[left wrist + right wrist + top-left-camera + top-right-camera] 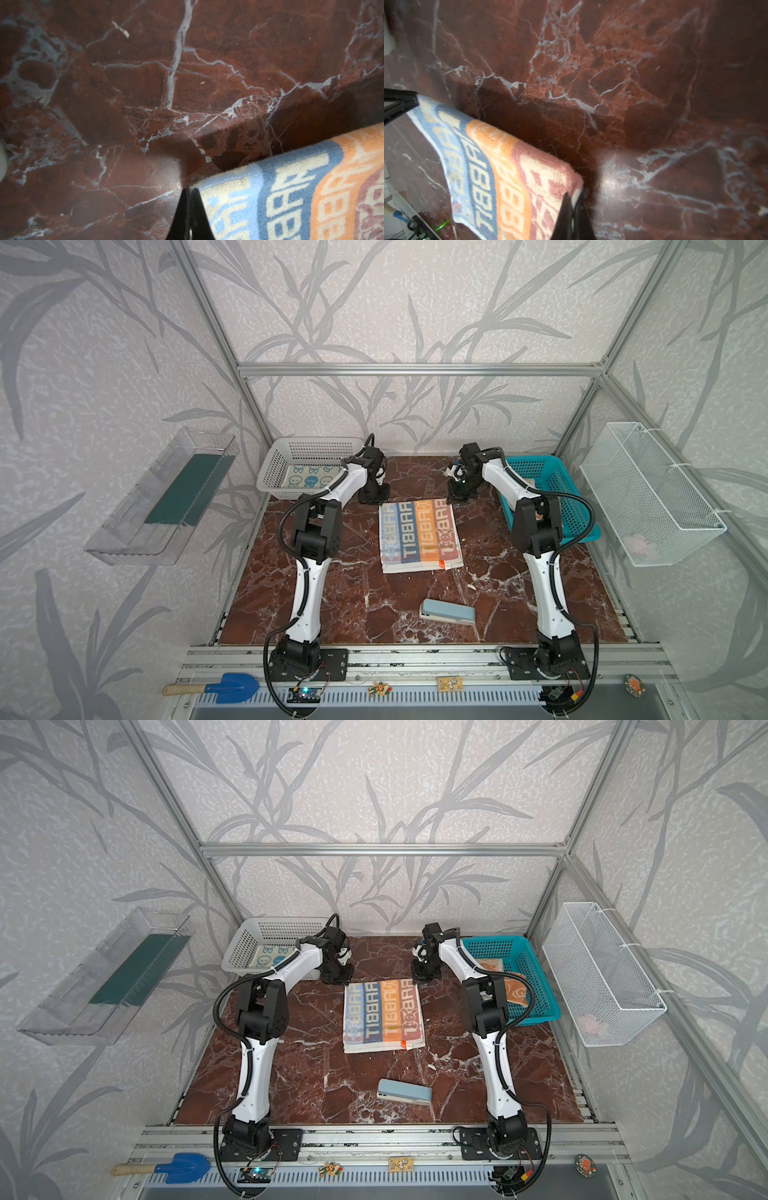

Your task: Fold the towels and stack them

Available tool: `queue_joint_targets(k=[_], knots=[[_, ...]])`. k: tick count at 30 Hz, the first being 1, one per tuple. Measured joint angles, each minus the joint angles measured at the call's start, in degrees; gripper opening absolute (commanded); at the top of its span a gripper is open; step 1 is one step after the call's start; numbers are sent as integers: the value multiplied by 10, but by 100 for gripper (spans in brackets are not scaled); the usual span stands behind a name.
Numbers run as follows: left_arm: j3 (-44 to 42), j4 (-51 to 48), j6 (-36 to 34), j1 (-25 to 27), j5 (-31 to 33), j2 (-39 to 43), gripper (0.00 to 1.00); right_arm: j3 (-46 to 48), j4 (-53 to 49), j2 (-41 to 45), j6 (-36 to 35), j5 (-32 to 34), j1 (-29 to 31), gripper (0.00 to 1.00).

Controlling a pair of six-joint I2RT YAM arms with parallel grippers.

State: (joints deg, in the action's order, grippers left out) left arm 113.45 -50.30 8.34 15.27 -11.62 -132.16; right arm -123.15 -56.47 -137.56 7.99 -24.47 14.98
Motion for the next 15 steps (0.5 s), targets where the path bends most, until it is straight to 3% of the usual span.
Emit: queue_joint_targets(k=[8,15], knots=[[-8,28,-8,1,0,58,0,81,32,83,13,-18,-4,0],[-97,65,-5,15,-4,143,0,192,63,153,22,-28,-4,0]])
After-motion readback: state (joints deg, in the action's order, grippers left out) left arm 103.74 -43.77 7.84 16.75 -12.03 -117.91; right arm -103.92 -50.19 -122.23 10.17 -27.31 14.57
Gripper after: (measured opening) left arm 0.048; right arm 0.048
